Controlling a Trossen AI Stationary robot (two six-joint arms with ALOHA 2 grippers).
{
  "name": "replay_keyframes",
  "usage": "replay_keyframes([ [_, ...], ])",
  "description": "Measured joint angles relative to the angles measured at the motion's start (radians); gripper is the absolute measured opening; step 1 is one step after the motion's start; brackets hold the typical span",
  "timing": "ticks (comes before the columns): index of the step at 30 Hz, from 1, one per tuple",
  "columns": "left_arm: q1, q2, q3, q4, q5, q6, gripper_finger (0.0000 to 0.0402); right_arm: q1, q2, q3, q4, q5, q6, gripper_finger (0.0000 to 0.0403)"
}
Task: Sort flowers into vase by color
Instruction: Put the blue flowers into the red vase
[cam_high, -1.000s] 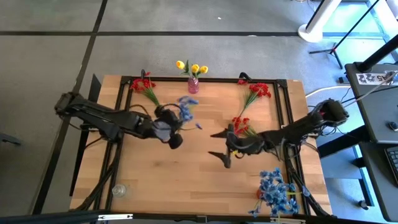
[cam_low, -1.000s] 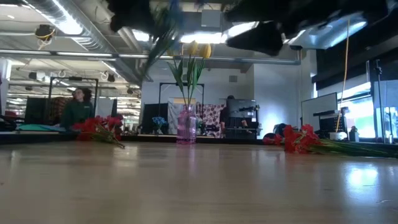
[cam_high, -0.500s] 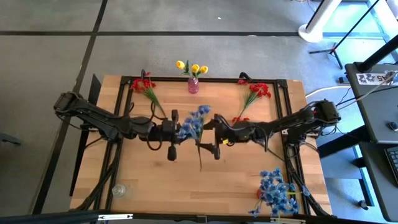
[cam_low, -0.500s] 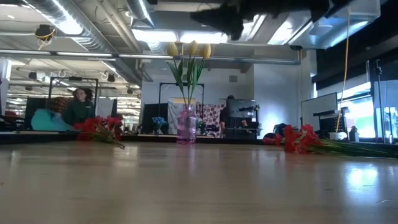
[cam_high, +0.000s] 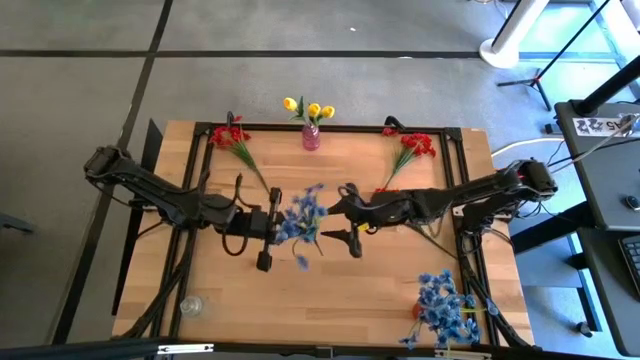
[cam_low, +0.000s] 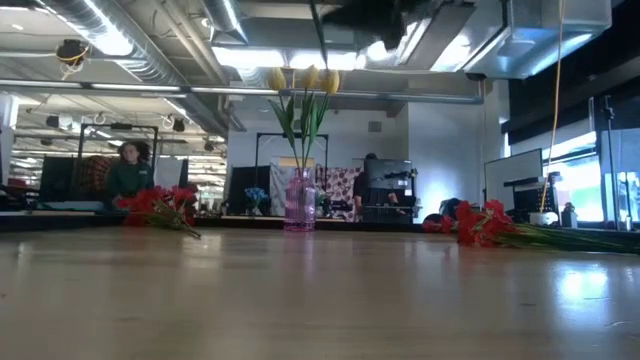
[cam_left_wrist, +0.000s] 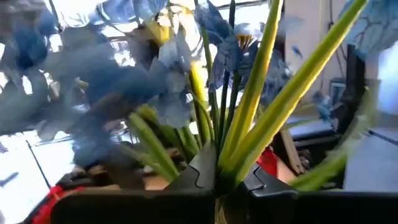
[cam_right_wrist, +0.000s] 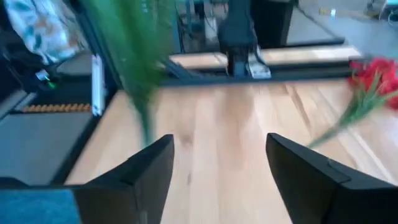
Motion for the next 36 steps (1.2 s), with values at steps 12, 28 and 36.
replay_keyframes([
  [12, 0.044, 0.064, 0.001, 0.065, 0.001, 0.021, 0.0004, 0.0, 0.083, 0.003, 0.246, -0.065, 0.017, 0.0244],
  [28, 0.032, -0.091, 0.001, -0.217, -0.047, 0.012, 0.0081, -0.002, 0.053, 0.009, 0.229, -0.061, 0.023, 0.0025],
  [36, -0.053, -0.28, -0.02, -0.421, 0.19, -0.067, 0.0142, -0.016, 0.009, 0.007, 0.152, -0.067, -0.055, 0.0024],
])
